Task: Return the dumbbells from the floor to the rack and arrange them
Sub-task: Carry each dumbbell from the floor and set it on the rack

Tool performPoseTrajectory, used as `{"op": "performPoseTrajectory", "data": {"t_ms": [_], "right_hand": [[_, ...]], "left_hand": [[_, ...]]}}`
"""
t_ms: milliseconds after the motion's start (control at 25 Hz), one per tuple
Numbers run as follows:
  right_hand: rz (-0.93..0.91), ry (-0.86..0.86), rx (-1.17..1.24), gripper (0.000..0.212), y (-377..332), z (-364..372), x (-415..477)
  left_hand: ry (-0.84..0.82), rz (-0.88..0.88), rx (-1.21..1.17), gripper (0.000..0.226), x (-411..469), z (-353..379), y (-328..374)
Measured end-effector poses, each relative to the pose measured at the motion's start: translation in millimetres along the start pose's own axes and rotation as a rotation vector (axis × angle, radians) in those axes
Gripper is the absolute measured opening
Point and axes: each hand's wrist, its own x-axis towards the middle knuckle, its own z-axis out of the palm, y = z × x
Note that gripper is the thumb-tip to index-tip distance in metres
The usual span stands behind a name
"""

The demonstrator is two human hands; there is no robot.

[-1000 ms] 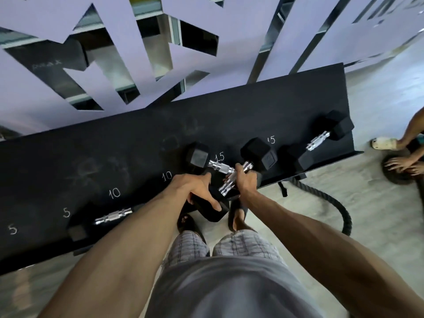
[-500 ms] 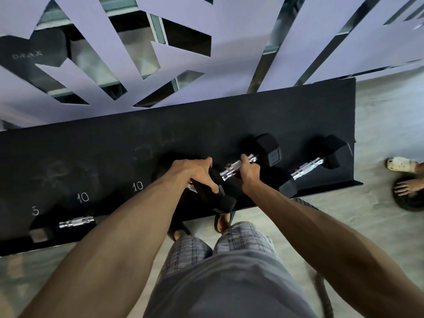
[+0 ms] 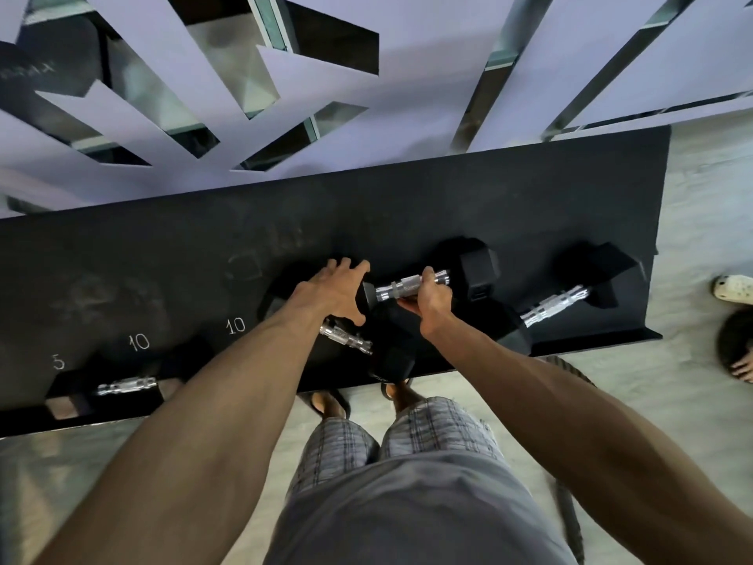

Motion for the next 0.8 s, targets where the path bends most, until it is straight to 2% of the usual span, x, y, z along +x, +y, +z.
{"op": "performPoseTrajectory", "data": {"t_ms": [200, 400, 480, 600, 720, 800], "right_hand": [[0.005, -0.007, -0.079, 0.048, -0.4, -5.1, -1.0], [-0.027, -0.120, -0.363, 0.057, -5.7, -21.0, -11.3], [-0.093, -0.148, -0.544, 0.056, -6.0, -27.3, -20.0], [-0.310, -0.109, -0.822, 0.038, 6.5, -37.4, -42.3], [-0.476, -0.065, -1.019, 0.027, 36.1, -49.1, -76.4], [-0.503, 0.011, -1.059, 0.027, 67.1, -59.6, -102.2]], "left_hand": [[0.059, 0.018, 0.097, 0.104, 1.9, 3.3, 1.4], [0.051, -0.001, 0.158, 0.106, -6.2, 5.2, 9.5], [0.163, 0.062, 0.205, 0.088, -12.9, 5.9, 15.8], [0.410, 0.239, 0.279, 0.039, -20.6, 4.0, 31.5], [0.445, 0.436, 0.293, 0.020, -32.9, 12.4, 43.3], [0.345, 0.566, 0.291, 0.015, -44.5, 23.9, 50.1]]}}
